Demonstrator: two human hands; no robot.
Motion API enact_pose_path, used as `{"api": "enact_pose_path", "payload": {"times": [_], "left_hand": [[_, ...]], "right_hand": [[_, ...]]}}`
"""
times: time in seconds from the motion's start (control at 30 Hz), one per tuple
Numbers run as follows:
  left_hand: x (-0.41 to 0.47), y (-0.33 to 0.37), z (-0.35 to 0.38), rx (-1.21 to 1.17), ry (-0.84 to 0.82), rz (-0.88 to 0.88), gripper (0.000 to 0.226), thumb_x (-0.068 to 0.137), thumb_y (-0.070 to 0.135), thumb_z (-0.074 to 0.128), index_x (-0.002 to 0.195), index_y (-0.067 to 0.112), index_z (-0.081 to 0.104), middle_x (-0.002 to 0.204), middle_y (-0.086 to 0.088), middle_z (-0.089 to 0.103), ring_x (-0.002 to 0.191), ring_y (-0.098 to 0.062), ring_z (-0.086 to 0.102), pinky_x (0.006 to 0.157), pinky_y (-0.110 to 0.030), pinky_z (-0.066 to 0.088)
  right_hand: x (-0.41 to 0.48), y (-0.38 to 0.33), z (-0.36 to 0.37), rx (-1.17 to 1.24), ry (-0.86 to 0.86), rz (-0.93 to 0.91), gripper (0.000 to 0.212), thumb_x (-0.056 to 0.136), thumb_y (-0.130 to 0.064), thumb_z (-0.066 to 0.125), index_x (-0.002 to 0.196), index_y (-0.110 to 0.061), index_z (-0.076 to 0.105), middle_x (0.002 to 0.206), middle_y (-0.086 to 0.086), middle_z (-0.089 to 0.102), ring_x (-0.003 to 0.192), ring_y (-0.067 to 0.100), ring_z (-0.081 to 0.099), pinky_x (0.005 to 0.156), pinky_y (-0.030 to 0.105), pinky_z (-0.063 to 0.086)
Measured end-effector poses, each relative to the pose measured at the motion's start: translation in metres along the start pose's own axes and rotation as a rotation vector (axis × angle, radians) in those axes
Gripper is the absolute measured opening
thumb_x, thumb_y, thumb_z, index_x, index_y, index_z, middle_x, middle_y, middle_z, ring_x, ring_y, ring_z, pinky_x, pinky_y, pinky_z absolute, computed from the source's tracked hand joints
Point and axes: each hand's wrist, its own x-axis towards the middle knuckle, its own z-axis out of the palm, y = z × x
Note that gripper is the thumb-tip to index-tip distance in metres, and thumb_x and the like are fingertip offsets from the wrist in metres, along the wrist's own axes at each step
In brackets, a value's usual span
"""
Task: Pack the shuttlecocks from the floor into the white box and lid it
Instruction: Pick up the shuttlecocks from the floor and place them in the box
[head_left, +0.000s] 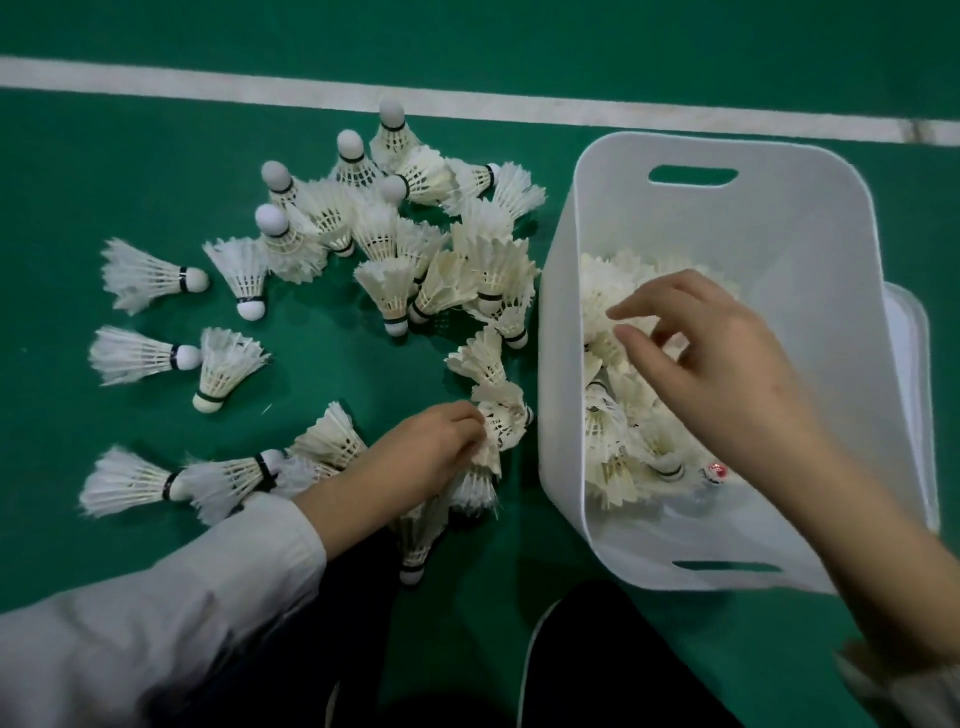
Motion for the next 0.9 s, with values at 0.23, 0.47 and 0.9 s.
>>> {"api": "enact_pose_path", "payload": {"times": [0.23, 0.47, 0.9], "left_hand": [[-0.015, -0.005, -0.025, -0.085, 0.129, 0.041, 0.03, 0.09, 0.028, 0.045, 0.09, 0.006, 0.065, 0.096, -0.004, 0.062, 0.083, -0.019, 0.061, 0.073, -0.029, 0.049], [-0.04, -0.006, -0.063, -0.204, 0.376, 0.02, 0.02, 0.089, 0.017, 0.052, 0.092, 0.002, 0.064, 0.095, -0.006, 0.062, 0.091, -0.009, 0.055, 0.083, -0.009, 0.038], [0.019, -0.082, -0.099, 0.108, 0.427, -0.209, 0.041, 0.095, 0.021, 0.049, 0.132, 0.003, 0.044, 0.133, -0.014, 0.046, 0.128, -0.025, 0.036, 0.103, -0.013, 0.011]], "right_hand": [[-0.004, -0.056, 0.02, 0.045, -0.226, -0.312, 0.022, 0.09, -0.027, 0.051, 0.106, -0.018, 0.063, 0.11, -0.004, 0.056, 0.078, 0.009, 0.059, 0.068, 0.023, 0.048], [0.02, -0.068, 0.071, -0.227, -0.549, -0.347, 0.04, 0.09, -0.03, 0.052, 0.127, -0.022, 0.043, 0.13, -0.003, 0.044, 0.112, 0.017, 0.051, 0.084, 0.029, 0.04], [0.051, -0.061, 0.087, -0.221, -0.378, -0.283, 0.022, 0.093, -0.019, 0.047, 0.097, -0.006, 0.065, 0.093, 0.008, 0.06, 0.088, 0.025, 0.058, 0.071, 0.027, 0.038]]}}
